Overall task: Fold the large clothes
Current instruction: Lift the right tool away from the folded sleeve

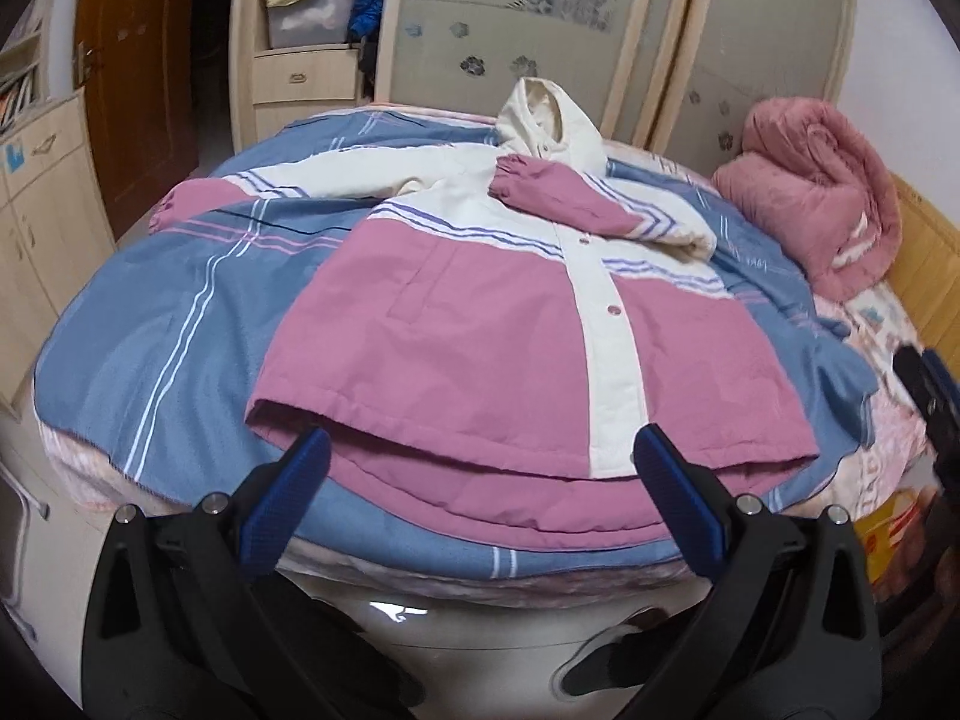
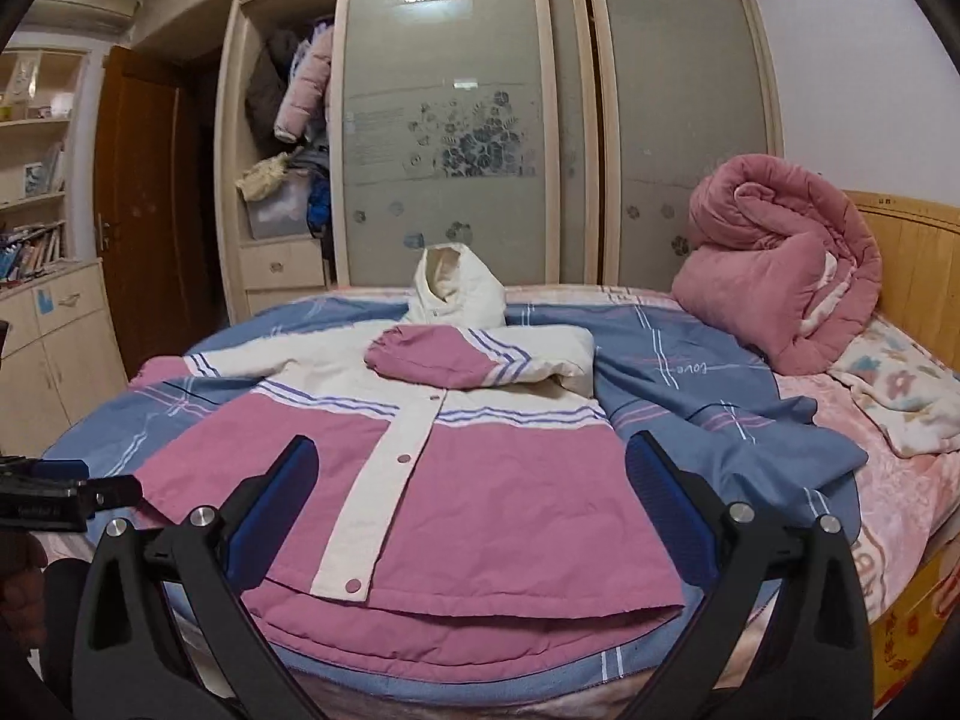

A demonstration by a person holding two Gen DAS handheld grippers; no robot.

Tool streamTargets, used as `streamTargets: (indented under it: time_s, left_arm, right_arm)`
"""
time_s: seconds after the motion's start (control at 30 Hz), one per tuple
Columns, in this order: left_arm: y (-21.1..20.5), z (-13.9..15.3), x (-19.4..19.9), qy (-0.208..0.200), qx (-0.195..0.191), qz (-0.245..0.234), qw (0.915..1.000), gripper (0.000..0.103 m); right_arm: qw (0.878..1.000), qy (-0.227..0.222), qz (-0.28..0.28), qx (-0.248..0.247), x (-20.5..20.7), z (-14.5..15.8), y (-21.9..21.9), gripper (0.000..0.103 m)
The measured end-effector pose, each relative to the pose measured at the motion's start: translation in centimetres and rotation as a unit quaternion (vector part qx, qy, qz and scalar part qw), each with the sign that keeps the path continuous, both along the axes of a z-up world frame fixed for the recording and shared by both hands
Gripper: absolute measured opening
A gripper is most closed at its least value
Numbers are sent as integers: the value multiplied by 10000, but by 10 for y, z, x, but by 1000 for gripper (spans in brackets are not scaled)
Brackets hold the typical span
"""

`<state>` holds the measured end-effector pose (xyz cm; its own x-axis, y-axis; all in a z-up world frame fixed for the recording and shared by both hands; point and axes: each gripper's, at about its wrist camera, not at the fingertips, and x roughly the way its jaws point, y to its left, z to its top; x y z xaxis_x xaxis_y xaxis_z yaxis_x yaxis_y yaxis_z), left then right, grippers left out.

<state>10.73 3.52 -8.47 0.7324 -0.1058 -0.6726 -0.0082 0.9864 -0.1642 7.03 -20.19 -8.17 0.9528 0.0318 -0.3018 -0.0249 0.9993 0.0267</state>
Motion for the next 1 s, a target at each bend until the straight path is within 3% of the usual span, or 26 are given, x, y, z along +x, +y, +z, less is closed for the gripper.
streamTargets:
  time_s: [0.27, 1.0]
  left_arm:
    - [1, 8, -17, -178, 106, 276, 9994, 101]
    - [9, 10, -21, -201, 385, 324, 9985, 101]
  right_arm:
    - [9996, -249, -111, 81, -17, 6, -11, 102]
    - [9997, -44, -209, -156, -14, 7, 0, 102]
